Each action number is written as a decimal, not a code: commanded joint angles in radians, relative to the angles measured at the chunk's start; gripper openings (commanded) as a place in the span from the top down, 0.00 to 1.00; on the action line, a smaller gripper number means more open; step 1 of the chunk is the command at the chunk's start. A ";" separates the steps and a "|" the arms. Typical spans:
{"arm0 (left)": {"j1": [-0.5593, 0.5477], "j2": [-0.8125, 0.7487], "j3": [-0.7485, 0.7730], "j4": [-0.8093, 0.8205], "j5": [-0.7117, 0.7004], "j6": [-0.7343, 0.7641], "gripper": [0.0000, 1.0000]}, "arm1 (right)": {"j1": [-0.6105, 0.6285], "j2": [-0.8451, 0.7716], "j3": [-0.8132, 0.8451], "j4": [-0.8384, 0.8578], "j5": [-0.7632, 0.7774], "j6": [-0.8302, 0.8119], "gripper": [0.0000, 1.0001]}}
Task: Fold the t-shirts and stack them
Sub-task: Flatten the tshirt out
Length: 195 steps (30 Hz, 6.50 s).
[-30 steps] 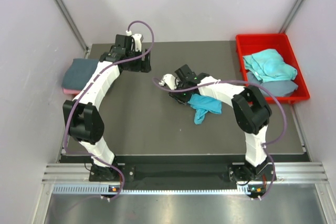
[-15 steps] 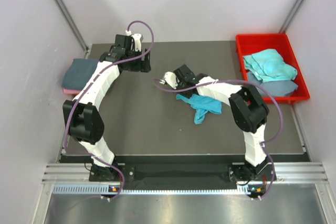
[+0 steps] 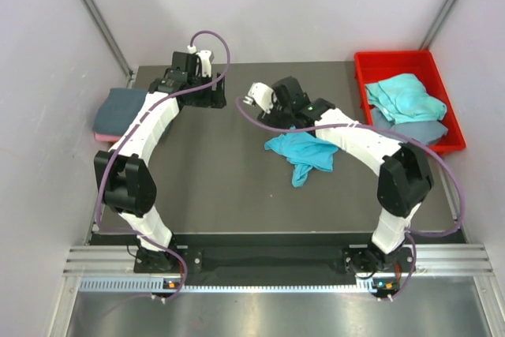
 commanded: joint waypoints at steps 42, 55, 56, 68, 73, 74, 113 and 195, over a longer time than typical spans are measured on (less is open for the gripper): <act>0.136 0.047 0.078 0.036 -0.074 -0.116 0.13 | -0.090 -0.067 0.795 0.004 -0.257 0.160 1.00; 0.127 0.086 0.018 0.067 0.222 -0.214 0.16 | -0.287 -0.193 0.506 0.074 -0.047 0.130 1.00; 0.125 0.087 0.003 0.079 0.254 -0.229 0.16 | -0.307 -0.205 0.443 0.073 -0.004 0.147 1.00; 0.030 0.233 -0.174 0.205 0.576 -0.504 0.20 | -0.434 -0.305 0.141 0.090 0.231 0.164 0.70; -0.001 0.265 -0.146 0.208 0.580 -0.513 0.21 | -0.403 -0.352 0.107 0.053 0.030 0.151 0.37; 0.001 0.264 -0.142 0.207 0.569 -0.509 0.21 | -0.399 -0.348 0.119 0.024 -0.031 0.168 0.37; 0.283 0.099 -0.116 0.174 0.511 -0.441 0.21 | -0.092 0.093 -0.108 -0.265 -0.200 0.233 0.63; 0.289 0.024 -0.177 0.161 0.429 -0.390 0.20 | -0.133 0.614 0.562 -0.361 -0.349 0.292 0.54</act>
